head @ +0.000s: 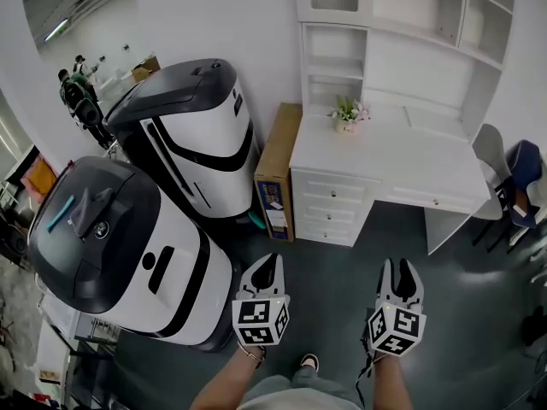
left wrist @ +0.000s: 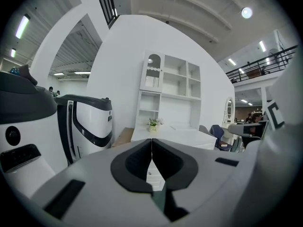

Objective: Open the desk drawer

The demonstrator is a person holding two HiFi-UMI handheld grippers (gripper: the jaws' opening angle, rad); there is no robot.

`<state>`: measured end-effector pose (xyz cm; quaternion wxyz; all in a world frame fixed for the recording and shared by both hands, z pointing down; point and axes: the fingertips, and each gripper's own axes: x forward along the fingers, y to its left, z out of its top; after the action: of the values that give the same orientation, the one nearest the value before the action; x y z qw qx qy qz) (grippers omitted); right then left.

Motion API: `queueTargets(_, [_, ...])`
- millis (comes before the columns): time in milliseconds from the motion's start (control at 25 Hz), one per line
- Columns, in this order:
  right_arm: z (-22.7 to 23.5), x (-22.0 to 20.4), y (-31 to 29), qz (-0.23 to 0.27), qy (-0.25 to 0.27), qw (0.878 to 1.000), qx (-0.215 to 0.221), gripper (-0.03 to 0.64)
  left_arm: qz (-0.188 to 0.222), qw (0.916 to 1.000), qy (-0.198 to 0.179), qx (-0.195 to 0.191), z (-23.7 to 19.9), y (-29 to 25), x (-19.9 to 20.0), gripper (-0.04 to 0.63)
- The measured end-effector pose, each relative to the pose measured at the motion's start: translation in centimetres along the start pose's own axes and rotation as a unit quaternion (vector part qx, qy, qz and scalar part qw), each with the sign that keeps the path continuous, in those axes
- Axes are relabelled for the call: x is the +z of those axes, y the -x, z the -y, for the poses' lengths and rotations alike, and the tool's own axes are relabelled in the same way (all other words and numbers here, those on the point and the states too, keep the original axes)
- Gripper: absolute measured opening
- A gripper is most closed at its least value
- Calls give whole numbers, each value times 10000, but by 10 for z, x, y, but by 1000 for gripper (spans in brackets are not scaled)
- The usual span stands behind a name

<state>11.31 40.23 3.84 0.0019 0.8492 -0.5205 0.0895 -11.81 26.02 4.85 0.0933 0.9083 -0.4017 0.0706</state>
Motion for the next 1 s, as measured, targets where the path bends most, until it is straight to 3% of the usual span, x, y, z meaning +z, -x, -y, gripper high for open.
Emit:
queueTargets(520, [6,-14,-98,-327,-84,9993,139,141,-89,9992,225,304,-31,-83,4,18])
queueTargets(1000, [-16,33,-238,-183,-72,9997,-143,140,44,9998,213,-14,-88,-230,64,18])
